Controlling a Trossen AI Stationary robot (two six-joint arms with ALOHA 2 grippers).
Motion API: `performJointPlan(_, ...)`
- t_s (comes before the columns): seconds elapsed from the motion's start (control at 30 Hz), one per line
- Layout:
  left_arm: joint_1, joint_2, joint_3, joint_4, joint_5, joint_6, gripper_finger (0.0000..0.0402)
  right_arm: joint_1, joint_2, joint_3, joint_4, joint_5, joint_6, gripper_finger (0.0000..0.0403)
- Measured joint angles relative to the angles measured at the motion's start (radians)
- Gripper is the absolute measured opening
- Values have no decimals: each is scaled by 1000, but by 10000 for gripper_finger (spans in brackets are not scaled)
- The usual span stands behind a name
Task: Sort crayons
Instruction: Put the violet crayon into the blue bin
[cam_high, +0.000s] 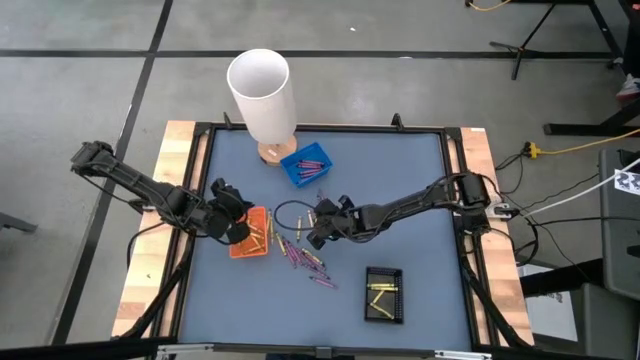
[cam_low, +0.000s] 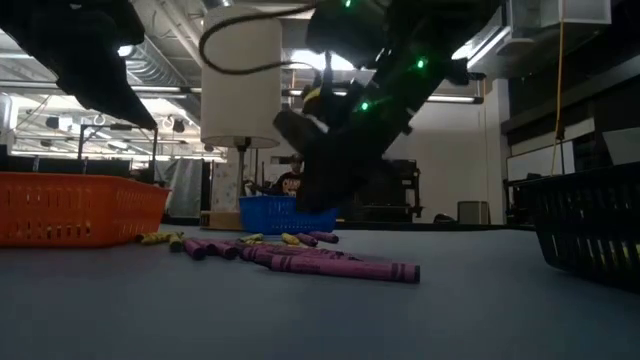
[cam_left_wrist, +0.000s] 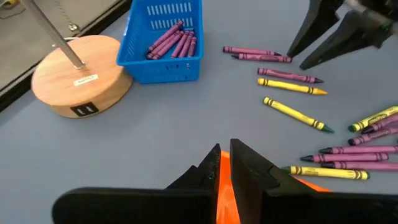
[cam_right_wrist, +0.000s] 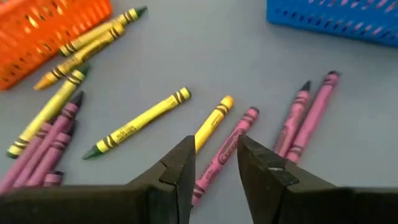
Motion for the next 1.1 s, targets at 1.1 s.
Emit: performJointPlan(1.1,1,1,-1,49,10,0,22,3,107,3,28,-6,17,107)
